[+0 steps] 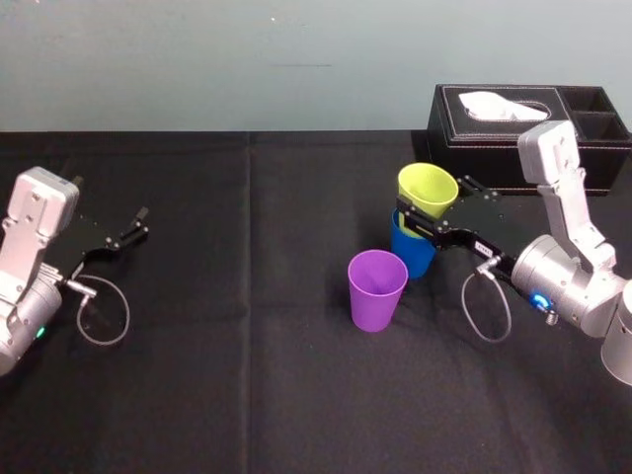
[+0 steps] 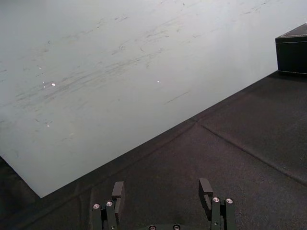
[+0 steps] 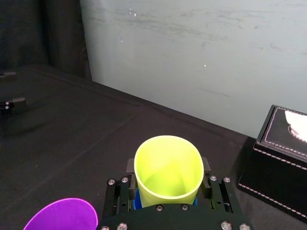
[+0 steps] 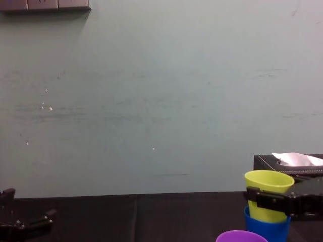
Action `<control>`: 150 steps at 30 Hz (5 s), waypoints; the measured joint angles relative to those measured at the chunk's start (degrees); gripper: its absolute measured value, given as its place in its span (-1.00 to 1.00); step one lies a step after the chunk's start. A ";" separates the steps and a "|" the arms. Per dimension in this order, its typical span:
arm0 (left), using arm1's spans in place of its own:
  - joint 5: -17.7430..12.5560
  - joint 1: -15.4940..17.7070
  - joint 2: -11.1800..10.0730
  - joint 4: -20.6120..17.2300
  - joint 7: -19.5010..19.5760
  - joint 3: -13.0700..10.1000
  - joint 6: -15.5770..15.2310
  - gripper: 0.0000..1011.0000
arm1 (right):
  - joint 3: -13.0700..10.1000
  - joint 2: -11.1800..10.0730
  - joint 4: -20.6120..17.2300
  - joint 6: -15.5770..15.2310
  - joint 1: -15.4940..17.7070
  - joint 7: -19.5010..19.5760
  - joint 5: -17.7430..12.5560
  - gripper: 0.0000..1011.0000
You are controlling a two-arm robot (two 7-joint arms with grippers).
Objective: Stack the three plastic cups sequentially using one hand.
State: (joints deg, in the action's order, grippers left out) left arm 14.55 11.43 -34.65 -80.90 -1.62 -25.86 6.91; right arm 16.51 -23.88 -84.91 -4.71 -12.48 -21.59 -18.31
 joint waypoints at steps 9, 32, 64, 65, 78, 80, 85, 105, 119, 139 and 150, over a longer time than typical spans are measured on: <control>0.00 0.00 0.00 0.00 0.00 0.00 0.00 1.00 | 0.31 0.30 1.31 0.30 0.18 -0.17 0.19 0.46; 0.00 0.00 0.00 0.00 0.00 0.00 0.00 1.00 | 0.29 0.42 1.54 0.31 0.70 0.36 0.77 0.52; 0.00 0.00 0.00 0.00 0.00 0.00 0.00 1.00 | -1.18 -1.56 -4.87 2.78 3.87 -0.48 0.85 0.98; 0.00 0.00 0.00 0.00 0.00 0.00 0.00 1.00 | -1.18 -1.56 -4.87 2.78 3.87 -0.48 0.85 0.98; 0.00 0.00 0.00 0.00 0.00 0.00 0.00 1.00 | -4.37 -7.92 -15.06 3.54 13.91 -2.48 -1.45 0.98; 0.00 0.00 0.00 0.00 0.00 0.00 0.00 1.00 | -4.37 -8.79 -15.81 4.17 15.05 -2.83 -0.96 0.98; 0.00 0.00 0.00 0.00 0.00 0.00 0.00 1.00 | -3.95 -10.71 -17.41 5.83 18.22 -3.80 0.36 0.98; 0.00 0.00 0.00 0.00 0.00 0.00 0.00 1.00 | -2.38 -7.90 -13.48 7.10 20.78 -3.91 -0.88 0.98; 0.00 0.00 0.00 0.00 0.00 0.00 0.00 1.00 | 0.86 -5.15 -9.04 6.10 16.23 -3.97 -0.31 0.98; 0.00 0.00 0.00 0.00 0.00 0.00 0.00 1.00 | 3.24 -2.06 -3.59 7.26 10.81 -3.99 0.77 0.98; 0.00 0.00 0.00 0.00 0.00 0.00 0.00 1.00 | 4.84 -0.36 -1.56 7.38 8.09 -4.07 1.96 0.98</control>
State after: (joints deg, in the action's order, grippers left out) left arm 14.55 11.43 -34.64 -80.90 -1.62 -25.86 6.91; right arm 21.36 -24.24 -86.47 2.67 -4.38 -25.66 -16.34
